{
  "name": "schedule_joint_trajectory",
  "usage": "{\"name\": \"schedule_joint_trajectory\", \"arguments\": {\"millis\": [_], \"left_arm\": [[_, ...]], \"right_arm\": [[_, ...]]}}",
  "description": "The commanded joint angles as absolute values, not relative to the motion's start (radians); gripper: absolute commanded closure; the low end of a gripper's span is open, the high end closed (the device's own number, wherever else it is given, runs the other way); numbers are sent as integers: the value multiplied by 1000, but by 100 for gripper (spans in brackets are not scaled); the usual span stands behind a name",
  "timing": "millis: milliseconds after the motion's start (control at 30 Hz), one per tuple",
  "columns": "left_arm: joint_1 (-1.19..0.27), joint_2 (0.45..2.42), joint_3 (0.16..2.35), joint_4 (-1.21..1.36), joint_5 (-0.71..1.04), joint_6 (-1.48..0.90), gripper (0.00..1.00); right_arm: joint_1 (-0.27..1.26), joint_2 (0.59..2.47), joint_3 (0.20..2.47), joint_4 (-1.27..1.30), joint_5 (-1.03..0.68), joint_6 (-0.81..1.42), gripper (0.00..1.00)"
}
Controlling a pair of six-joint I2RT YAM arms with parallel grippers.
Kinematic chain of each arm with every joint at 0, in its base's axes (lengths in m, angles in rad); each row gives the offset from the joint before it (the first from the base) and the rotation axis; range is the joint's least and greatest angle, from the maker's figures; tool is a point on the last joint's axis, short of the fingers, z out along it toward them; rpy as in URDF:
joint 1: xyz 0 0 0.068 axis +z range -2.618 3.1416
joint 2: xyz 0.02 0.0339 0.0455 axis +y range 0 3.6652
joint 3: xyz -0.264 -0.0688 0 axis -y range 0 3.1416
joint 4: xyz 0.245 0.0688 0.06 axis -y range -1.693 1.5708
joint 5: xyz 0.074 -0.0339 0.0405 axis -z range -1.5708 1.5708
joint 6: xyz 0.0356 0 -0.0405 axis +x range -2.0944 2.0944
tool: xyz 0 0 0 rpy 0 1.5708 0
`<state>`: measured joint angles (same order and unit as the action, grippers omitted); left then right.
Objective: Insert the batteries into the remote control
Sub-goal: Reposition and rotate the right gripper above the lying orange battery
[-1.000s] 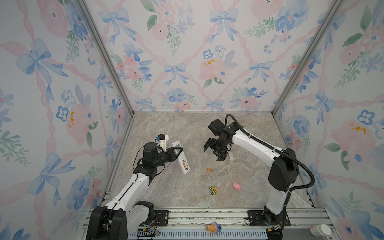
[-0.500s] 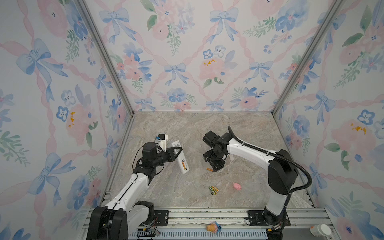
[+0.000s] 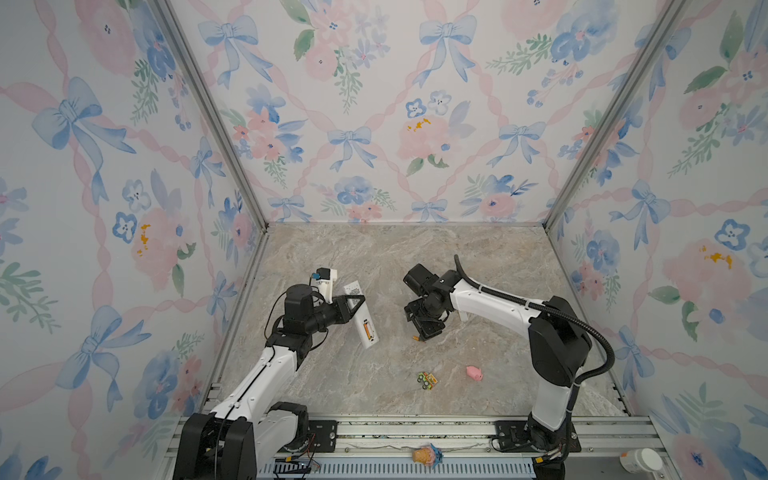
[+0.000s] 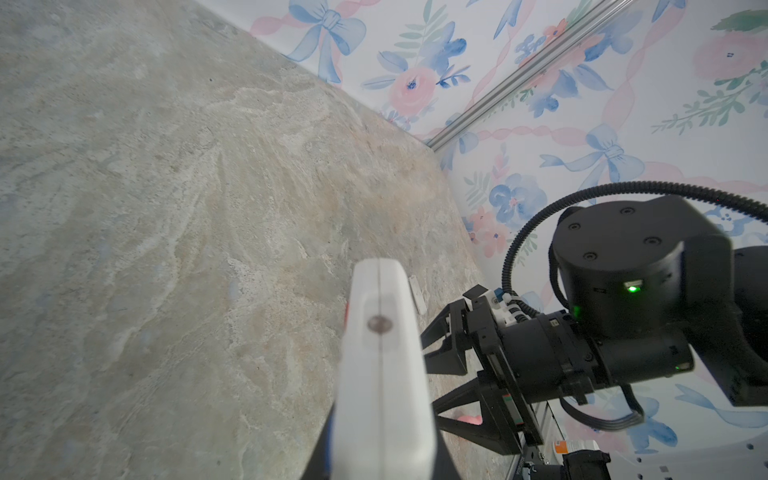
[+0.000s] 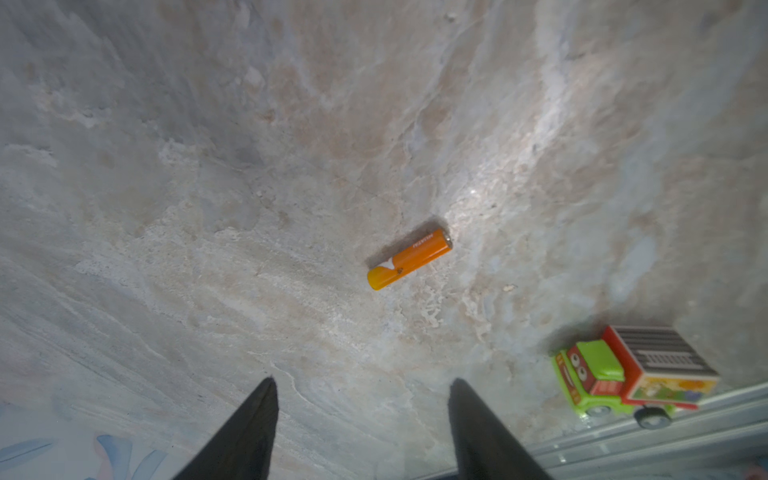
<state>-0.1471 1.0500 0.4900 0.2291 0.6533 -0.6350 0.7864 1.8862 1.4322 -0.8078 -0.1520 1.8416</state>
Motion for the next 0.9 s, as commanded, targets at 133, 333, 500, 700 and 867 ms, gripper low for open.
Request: {"name": "schedule_joint_trajectory", "arguments": {"millis": [133, 333, 500, 700, 867], "left_arm": [[-138, 1038, 490, 241, 684, -619, 100], [-138, 1039, 494, 241, 689, -615, 100], [-138, 1040, 495, 241, 691, -615, 100], [-137, 1040, 493, 240, 694, -615, 100], [-138, 1034, 489, 240, 694, -617, 100]], "right_arm": [[784, 1931, 1426, -810, -141, 1840, 34], [785, 1937, 1410, -805, -140, 1838, 35], [777, 1948, 1400, -798, -143, 1823, 36], [774, 1959, 1393, -799, -144, 1808, 37], [771, 1966, 1377, -787, -147, 1802, 39]]}}
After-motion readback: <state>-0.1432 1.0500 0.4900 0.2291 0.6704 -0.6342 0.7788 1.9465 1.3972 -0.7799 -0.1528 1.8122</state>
